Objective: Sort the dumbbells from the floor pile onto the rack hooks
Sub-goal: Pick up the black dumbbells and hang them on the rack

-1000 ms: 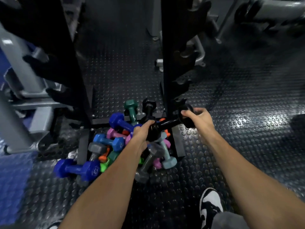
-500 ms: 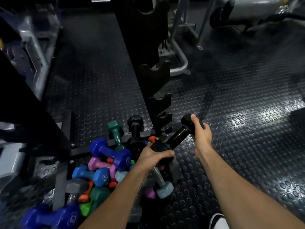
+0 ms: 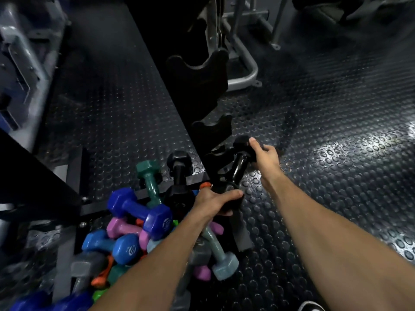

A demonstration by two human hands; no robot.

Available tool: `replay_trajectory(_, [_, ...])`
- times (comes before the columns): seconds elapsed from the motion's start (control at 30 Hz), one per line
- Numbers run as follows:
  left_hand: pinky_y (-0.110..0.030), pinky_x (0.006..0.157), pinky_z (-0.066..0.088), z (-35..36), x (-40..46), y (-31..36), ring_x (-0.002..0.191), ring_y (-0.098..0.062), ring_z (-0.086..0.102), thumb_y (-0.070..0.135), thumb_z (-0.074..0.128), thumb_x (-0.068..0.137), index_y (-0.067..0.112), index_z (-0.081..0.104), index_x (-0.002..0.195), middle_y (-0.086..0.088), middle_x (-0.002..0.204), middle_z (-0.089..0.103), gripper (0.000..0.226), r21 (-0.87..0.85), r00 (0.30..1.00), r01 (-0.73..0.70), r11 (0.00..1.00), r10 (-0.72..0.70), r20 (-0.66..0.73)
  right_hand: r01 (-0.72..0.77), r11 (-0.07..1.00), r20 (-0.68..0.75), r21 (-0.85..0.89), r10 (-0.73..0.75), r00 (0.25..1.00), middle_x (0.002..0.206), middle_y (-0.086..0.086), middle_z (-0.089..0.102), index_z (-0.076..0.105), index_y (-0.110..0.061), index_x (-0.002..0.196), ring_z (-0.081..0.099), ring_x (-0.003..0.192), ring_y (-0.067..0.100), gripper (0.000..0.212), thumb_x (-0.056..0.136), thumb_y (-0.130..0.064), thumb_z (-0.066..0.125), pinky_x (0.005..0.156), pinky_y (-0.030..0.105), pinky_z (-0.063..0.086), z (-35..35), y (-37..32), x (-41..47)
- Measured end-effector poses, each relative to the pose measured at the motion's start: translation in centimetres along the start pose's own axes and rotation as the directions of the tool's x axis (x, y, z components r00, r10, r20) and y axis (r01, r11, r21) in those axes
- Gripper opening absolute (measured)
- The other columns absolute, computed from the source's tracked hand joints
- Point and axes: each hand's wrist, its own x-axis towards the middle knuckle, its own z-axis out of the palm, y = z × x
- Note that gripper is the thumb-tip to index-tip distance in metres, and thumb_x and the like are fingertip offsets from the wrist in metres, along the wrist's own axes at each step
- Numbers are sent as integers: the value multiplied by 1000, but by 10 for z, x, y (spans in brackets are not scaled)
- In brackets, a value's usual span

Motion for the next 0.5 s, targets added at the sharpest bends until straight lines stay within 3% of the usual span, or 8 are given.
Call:
replay_trajectory(0.1, [-35,69,54,8,11,-5,77,-20,69,49,90,67,21,74,90,-9,92,79,40,52,996,9,999,-5,-91,33,999,3,42,-33,999,113,2,76,66,-22,121,72,109,24,72,66,-68,74,105,49,54,11,-12,-1])
replay_trajectory(0.17, [-33,70,54,14,19,-10,75,-17,66,61,86,63,23,76,92,-4,92,79,49,86,992,30,996,-19,-122,50,998,40,41,-52,998,118,3,75,66,-19,129,71,113,23,54,85,-50,74,106,42,54,16,-15,3])
replay_trajectory(0.23, [-33,72,57,20,25,-15,75,-16,67,66,85,57,23,77,94,-3,91,79,58,66,991,39,997,-30,-127,50,997,74,53,-54,996,125,4,73,60,-13,139,70,116,19,59,89,-43,72,108,37,52,19,-19,6])
replay_trajectory(0.33, [-32,66,54,25,32,-15,68,-16,64,63,86,58,17,78,93,-4,83,78,58,15,988,9,1000,-7,-153,47,998,101,48,-52,994,134,8,68,53,-9,145,66,122,21,72,86,-46,72,112,40,49,27,-23,13])
replay_trajectory(0.43, [-31,66,52,24,38,-12,70,-15,63,53,86,70,15,79,93,0,82,78,45,-58,989,-18,998,9,-146,-4,995,96,101,-5,995,134,9,65,50,-7,147,64,120,21,52,100,-25,64,112,39,48,35,-29,16])
replay_trajectory(0.5, [-33,70,52,24,44,-11,75,-18,64,50,85,73,15,78,93,-5,89,80,40,-99,991,-23,995,9,-136,-41,986,103,159,24,994,122,6,68,59,-10,140,64,108,20,42,101,-23,59,102,36,51,36,-32,16])
